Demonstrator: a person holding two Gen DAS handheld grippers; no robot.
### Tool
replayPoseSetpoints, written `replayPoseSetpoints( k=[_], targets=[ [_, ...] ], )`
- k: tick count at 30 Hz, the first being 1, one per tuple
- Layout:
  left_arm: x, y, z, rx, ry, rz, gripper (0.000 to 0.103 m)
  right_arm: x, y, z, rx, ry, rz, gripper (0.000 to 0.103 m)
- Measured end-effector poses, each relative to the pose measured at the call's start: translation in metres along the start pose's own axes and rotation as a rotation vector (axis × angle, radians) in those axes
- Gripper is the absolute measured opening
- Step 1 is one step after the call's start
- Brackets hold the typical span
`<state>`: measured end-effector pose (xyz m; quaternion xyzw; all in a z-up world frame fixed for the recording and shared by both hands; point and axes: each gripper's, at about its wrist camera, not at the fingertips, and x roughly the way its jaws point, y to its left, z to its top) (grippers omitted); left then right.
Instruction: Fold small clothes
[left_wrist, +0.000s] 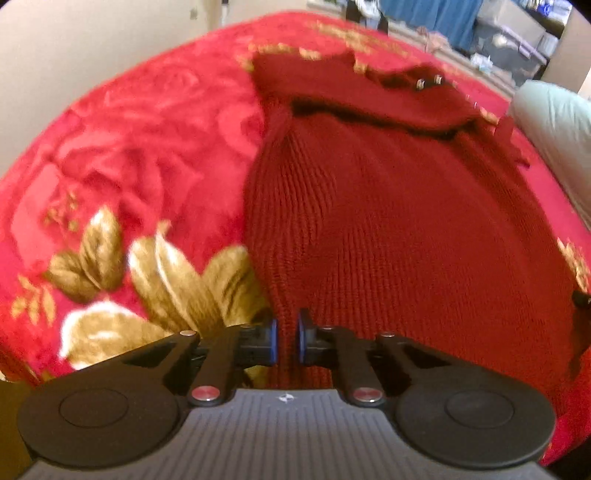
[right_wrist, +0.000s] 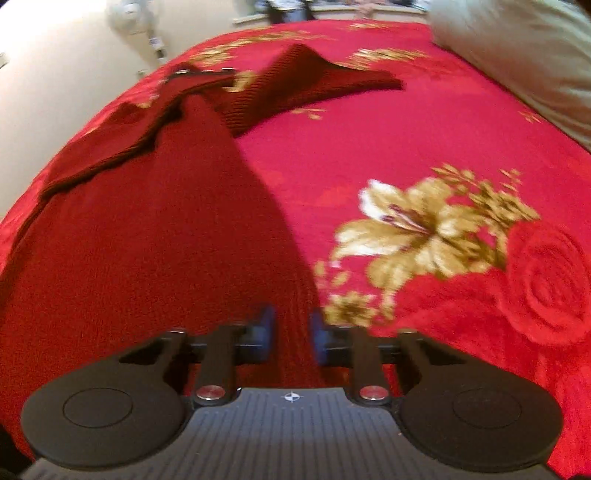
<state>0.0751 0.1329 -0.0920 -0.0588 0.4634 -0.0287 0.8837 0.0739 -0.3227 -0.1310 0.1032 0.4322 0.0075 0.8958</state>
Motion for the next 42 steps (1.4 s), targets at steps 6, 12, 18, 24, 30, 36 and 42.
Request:
replayPoseSetpoints(
  k=[6,12,18,24,30,36,42],
  targets=[
    [-0.055,0.015,-0.004,-0.003,-0.161,0.069,0.008,-0.057,0.001,0.007,0.018,-0.138,0.065,0.006],
    [-0.029,0.012,-0.007,0.012,-0.059,0.118,0.016,-0.029,0.007,-0.005,-0.073,0.005,-0.104,0.008],
    [-0.046,-0.016,0.001,0.038,-0.196,0.002,0.039,-0.047,0.019,0.009,-0.063,-0.218,0.02,0.035],
    [0.001,-0.038,-0.001,0.056,0.015,-0.014,0.057,0.007,0.038,0.006,-0.113,-0.031,-0.03,0.042],
    [-0.005,-0.056,0.004,0.087,-0.03,0.022,0.057,-0.002,0.043,0.026,-0.077,-0.12,-0.039,0.047],
    [-0.027,-0.114,0.047,0.166,-0.244,-0.025,0.032,-0.017,0.051,0.059,-0.139,-0.36,-0.05,0.047],
    [0.011,-0.196,0.114,0.204,-0.299,-0.095,0.038,-0.016,0.04,0.077,-0.11,-0.416,-0.025,0.047]
  ],
)
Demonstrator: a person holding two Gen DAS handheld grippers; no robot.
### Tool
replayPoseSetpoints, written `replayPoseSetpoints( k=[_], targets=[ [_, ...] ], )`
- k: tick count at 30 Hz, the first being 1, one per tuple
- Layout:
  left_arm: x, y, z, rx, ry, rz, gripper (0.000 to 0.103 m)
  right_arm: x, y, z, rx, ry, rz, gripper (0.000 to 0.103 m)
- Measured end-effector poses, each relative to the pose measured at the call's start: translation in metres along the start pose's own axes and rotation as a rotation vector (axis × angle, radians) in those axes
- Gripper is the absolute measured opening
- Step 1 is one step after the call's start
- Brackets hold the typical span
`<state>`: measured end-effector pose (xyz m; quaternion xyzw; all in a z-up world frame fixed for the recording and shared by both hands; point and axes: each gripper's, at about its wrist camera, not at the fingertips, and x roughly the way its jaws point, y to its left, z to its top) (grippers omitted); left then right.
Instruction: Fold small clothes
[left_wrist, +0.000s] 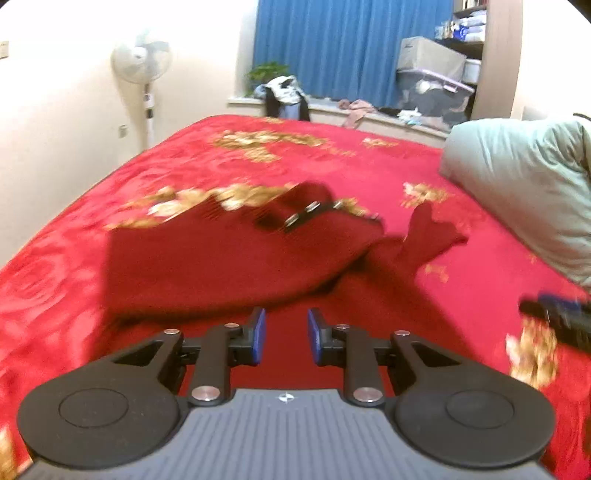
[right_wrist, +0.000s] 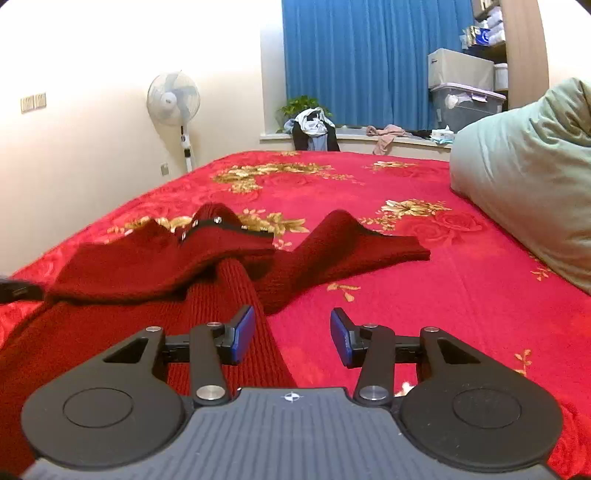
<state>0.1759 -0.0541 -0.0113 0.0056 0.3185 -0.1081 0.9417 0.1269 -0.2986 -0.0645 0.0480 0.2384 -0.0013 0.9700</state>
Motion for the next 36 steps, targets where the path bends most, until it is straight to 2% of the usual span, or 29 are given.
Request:
replayPoseSetpoints(
  k=[1,2,3,7,10,11,12,13,14,17,19,21,23,24,25,26,27,29,31,34,35,36],
  targets=[
    [0.02,-0.01,0.009,-0.001,0.008,0.004,0.046,-0.001,-0.003,0.001,0.008,0.002,0.008,0.047],
    [0.036,-0.02,0.014,0.002,0.009,0.014,0.06,-0.002,-0.004,0.001,0.011,0.012,0.017,0.047],
    [0.053,-0.029,0.019,0.008,0.013,0.024,0.065,0.003,-0.005,0.001,0.005,0.03,0.031,0.047],
    [0.134,-0.056,0.028,0.07,0.087,0.074,0.065,0.004,-0.001,0.0,-0.023,0.029,0.031,0.047],
    [0.17,-0.068,0.027,0.137,0.117,0.088,0.065,0.006,-0.004,0.001,-0.019,0.028,0.027,0.047],
    [0.177,-0.07,0.026,0.187,0.121,0.102,0.05,0.008,-0.005,0.002,-0.022,0.028,0.025,0.047],
    [0.183,-0.069,0.026,0.263,0.126,0.119,0.017,0.009,-0.006,0.002,-0.023,0.031,0.022,0.047],
    [0.182,-0.065,0.028,0.313,0.13,0.123,0.011,0.011,-0.007,0.003,-0.016,0.036,0.018,0.047],
    [0.177,-0.055,0.031,0.324,0.108,0.129,0.011,0.014,-0.009,0.004,-0.004,0.043,0.016,0.047],
    [0.133,0.006,0.049,0.24,-0.021,0.21,0.01,0.016,-0.014,0.006,0.026,0.056,0.02,0.047],
    [0.089,0.068,0.054,0.126,-0.103,0.337,0.01,0.013,-0.013,0.007,0.016,0.052,0.026,0.047],
    [0.048,0.136,0.049,-0.005,-0.153,0.486,0.01,0.008,-0.01,0.007,-0.009,0.04,0.023,0.047],
    [0.013,0.205,0.035,-0.115,-0.179,0.725,0.012,0.006,-0.008,0.006,-0.019,0.033,0.012,0.047],
    [-0.001,0.233,0.026,-0.139,-0.188,0.876,0.014,0.005,-0.008,0.006,-0.016,0.035,0.014,0.047],
    [-0.014,0.258,0.016,-0.155,-0.205,1.035,0.019,0.005,-0.007,0.006,-0.01,0.038,0.017,0.047],
    [-0.022,0.275,0.009,-0.189,-0.207,1.127,0.038,0.005,-0.006,0.005,-0.007,0.043,0.018,0.047],
    [-0.031,0.293,0.004,-0.271,-0.197,1.167,0.049,0.006,-0.003,0.003,-0.009,0.046,0.015,0.047],
    [-0.046,0.315,-0.007,-0.443,-0.218,1.107,0.049,0.008,0.0,-0.001,-0.022,0.051,0.009,0.047],
    [-0.036,0.312,-0.009,-0.437,-0.203,1.007,0.049,0.011,0.005,-0.006,-0.035,0.063,-0.002,0.047],
    [-0.004,0.299,-0.004,-0.427,-0.138,0.682,0.049,0.016,0.005,-0.011,-0.008,0.085,0.003,0.047],
    [0.01,0.293,-0.003,-0.417,-0.109,0.58,0.049,0.017,0.003,-0.013,0.006,0.091,0.011,0.042],
    [0.024,0.285,-0.002,-0.403,-0.078,0.489,0.049,0.018,0.001,-0.013,0.02,0.091,0.017,0.029]
  ],
)
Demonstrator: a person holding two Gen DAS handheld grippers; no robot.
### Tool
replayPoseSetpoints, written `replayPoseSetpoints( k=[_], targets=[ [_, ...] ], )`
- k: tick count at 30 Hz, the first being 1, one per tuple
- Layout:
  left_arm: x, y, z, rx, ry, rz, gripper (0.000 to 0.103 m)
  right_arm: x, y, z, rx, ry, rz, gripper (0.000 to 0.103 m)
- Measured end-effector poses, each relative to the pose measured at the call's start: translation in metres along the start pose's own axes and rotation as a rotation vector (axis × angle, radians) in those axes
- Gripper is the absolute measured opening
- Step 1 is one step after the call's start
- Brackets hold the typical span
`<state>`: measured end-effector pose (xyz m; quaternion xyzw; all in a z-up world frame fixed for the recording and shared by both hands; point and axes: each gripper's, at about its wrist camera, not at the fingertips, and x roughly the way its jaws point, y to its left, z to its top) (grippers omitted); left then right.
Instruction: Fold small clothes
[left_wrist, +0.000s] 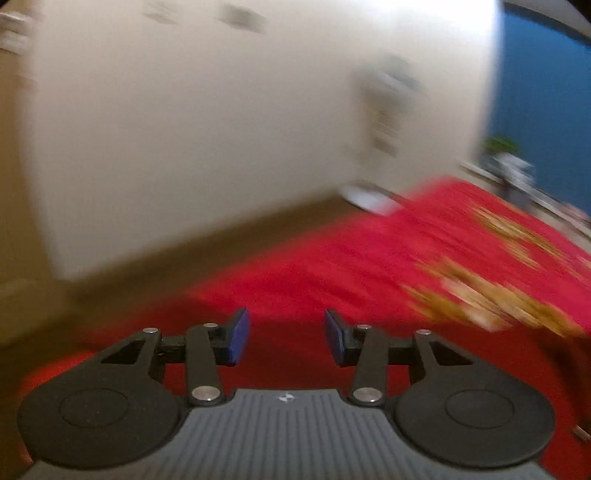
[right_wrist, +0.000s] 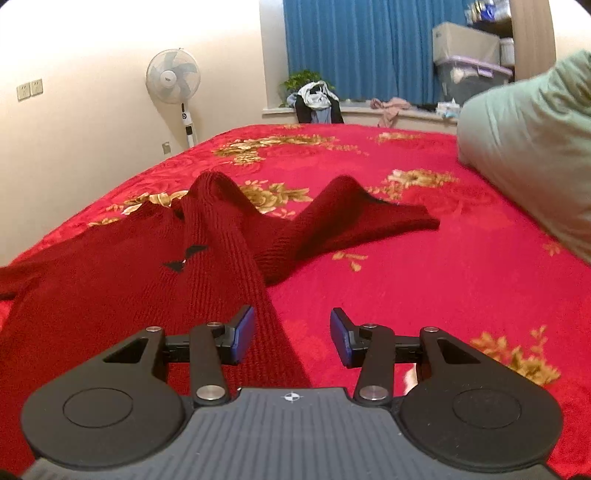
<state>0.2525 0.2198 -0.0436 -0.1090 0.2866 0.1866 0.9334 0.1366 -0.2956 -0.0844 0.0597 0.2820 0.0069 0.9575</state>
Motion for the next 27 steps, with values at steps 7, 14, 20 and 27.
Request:
replayPoseSetpoints(
  k=[7,14,20,27],
  targets=[
    [0.073,-0.061,-0.045,0.258,0.367,-0.123,0.066,0.002,-0.032,0.006,0.163,-0.035,0.04,0.02],
    [0.064,-0.069,-0.049,0.294,0.374,-0.1,0.071,0.071,-0.069,0.053,0.321,-0.031,0.061,0.027],
    [0.064,-0.067,-0.047,0.299,0.382,-0.103,0.071,0.175,-0.089,0.079,0.39,0.069,-0.033,0.039],
    [0.073,-0.078,-0.045,0.332,0.385,-0.1,0.072,0.245,-0.102,0.083,0.524,0.161,-0.065,0.028]
  ],
)
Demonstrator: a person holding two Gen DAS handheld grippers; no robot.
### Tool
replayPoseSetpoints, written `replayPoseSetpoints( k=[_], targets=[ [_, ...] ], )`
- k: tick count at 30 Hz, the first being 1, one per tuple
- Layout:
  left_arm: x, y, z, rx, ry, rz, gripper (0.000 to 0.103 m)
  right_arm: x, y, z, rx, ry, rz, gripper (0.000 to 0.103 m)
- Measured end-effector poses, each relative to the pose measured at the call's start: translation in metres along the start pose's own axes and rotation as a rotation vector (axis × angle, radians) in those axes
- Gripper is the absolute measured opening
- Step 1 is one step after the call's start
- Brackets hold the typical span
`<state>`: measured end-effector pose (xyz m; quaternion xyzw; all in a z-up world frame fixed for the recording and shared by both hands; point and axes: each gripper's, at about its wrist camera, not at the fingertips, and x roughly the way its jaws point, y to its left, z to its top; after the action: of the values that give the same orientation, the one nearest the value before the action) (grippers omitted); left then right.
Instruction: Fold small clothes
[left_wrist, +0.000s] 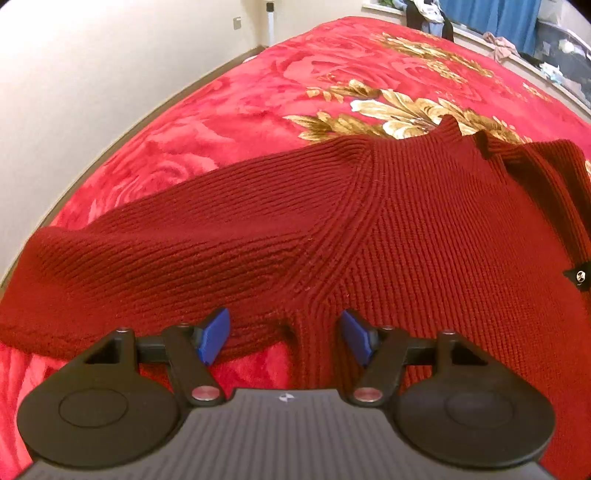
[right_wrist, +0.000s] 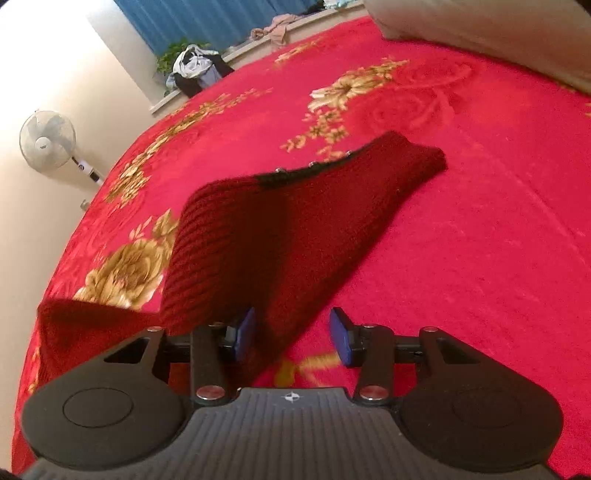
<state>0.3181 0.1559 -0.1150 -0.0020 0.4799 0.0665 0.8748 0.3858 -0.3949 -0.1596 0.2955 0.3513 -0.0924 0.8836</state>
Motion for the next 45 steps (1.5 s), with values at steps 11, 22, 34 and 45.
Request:
replayPoseSetpoints(
  k=[11,22,34,45],
  targets=[
    [0.002,0.001,0.004,0.008,0.014,-0.008,0.072,-0.051,-0.036,0.106,-0.222,-0.304,-0.228,0.008],
    [0.005,-0.004,0.006,0.015,0.017,0.012,0.072,-0.036,-0.137,0.091,-0.038,-0.183,-0.367,0.003],
    [0.002,-0.002,0.003,0.029,0.01,0.005,0.072,-0.02,-0.152,0.077,0.119,-0.069,-0.155,0.009],
    [-0.02,-0.006,0.0,0.082,-0.058,0.0,0.073,-0.103,-0.084,0.033,-0.201,-0.152,-0.271,0.016]
  ],
)
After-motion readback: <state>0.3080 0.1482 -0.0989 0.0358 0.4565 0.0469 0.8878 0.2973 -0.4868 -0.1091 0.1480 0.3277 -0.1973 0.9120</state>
